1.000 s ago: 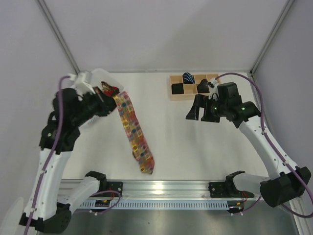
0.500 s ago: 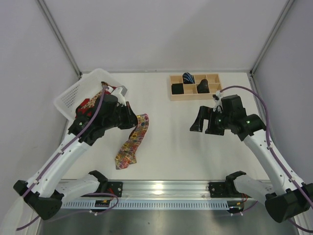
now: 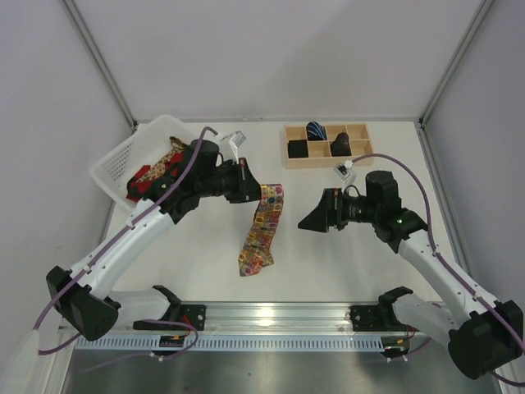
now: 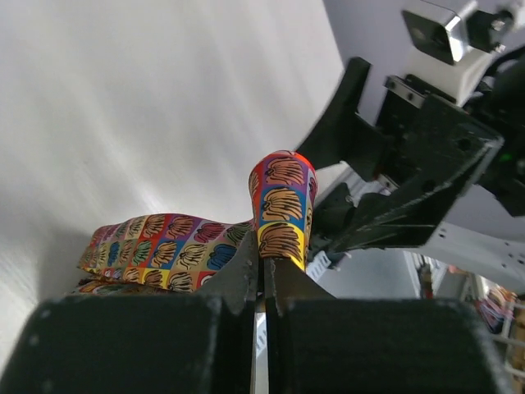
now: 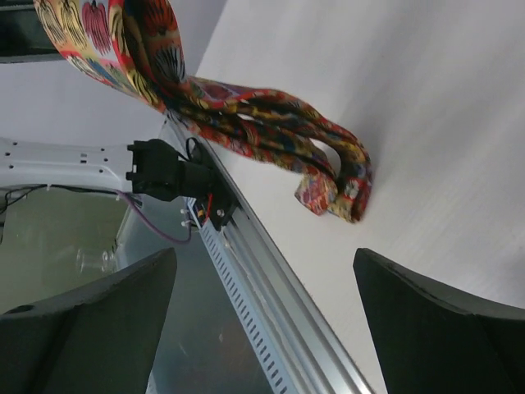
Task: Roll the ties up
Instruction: Move the tie to the center of the board, then flatten the tie
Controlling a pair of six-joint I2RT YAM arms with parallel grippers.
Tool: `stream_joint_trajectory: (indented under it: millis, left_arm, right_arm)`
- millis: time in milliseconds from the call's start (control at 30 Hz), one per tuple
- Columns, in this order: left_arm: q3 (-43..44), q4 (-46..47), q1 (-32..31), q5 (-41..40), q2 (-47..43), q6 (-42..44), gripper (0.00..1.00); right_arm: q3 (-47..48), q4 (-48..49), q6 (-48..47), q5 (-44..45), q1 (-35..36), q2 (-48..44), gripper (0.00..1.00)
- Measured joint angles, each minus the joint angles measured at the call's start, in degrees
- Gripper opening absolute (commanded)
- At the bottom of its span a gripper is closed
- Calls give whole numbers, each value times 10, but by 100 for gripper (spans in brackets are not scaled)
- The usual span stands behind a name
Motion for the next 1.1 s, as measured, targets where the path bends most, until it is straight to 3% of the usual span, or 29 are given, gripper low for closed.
stream_joint_trajectory:
  millis: [233,367,533,767,1033,1100]
  left_arm:
    - [-15,41,-1,62,-16,-37,1]
    - [-35,60,-1,78,-37,-60,0]
    - [-38,66,-1,81,-44,-69,0]
    - [-49,71,-1,81,-51,-84,1]
    - [-50,72,-1,79,-52,-88,1]
    - [-50,73,-1,79,-52,-92,0]
  right_arm:
    - [-5,160,23,-18,72,62,91]
    - [0,206,30,-8,118,105,80]
    - [2,225,38,7,144,117,78]
    - [2,254,60,12,162,116,60]
    - [2,256,80,19,197,106,57]
    - [2,256,82,21,202,101,40]
